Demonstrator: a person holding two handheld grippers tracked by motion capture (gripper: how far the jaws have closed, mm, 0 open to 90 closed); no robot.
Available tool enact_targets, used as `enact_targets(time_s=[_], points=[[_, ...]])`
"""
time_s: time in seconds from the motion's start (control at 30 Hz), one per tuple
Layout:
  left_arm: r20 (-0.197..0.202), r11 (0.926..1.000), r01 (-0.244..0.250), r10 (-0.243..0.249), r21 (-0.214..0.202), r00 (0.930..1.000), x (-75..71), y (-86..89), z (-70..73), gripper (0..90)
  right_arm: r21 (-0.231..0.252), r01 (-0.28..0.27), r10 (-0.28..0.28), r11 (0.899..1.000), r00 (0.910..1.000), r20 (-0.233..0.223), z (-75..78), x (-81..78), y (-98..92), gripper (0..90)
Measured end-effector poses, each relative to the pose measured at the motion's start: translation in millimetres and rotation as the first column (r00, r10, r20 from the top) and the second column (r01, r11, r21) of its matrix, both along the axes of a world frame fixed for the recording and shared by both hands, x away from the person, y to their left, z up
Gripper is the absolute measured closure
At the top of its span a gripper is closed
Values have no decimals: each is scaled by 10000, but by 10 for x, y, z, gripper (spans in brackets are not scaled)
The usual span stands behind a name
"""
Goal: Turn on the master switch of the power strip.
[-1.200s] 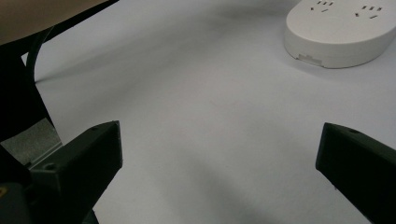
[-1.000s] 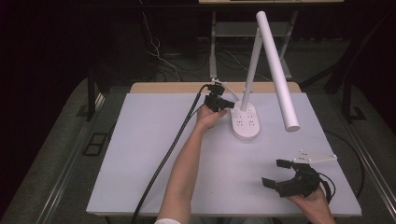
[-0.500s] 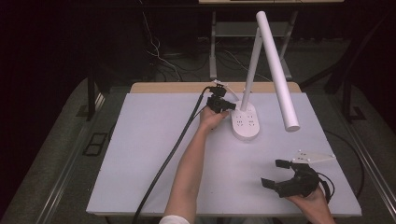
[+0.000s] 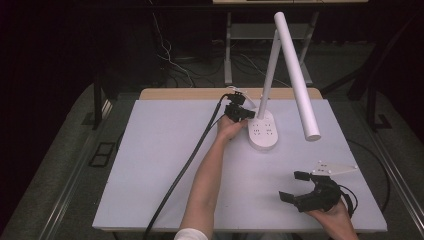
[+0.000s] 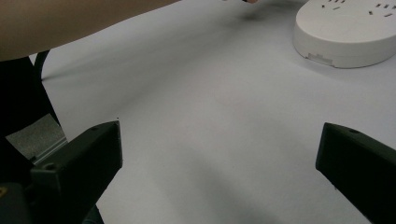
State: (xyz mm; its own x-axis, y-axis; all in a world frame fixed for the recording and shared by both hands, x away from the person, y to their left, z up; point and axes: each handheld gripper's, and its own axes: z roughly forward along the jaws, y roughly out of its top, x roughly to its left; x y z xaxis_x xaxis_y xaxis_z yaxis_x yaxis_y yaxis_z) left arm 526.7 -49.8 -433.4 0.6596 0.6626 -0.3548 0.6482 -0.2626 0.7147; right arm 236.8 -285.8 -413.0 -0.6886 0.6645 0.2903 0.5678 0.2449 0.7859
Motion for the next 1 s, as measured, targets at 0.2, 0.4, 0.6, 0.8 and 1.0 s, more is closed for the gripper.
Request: enact_targets(time_s=[0.2, 0.4, 0.6, 0.8, 1.0], points=[[132, 9997, -37, 34, 236, 9999, -12, -14, 13, 900, -31, -42, 42, 10000, 10000, 51, 1, -3, 7, 0], [41, 9979, 31, -33, 652, 10000, -9, -24, 43, 900, -43, -49, 50, 10000, 10000, 72, 2, -2, 9, 0], [-89, 9988, 75, -71, 474, 9999, -9, -20, 21, 900, -45, -37, 37, 10000, 10000, 29, 5, -6, 11, 0], [-154, 9984, 144, -136, 540, 9998, -4, -46, 21, 900, -45, -22, 22, 10000, 10000, 31, 1, -3, 3, 0], [-226, 9961, 88, -69, 879, 9997, -8, -82, 43, 900, -10, 2, -2, 10000, 10000, 55, 6, -9, -9, 0]])
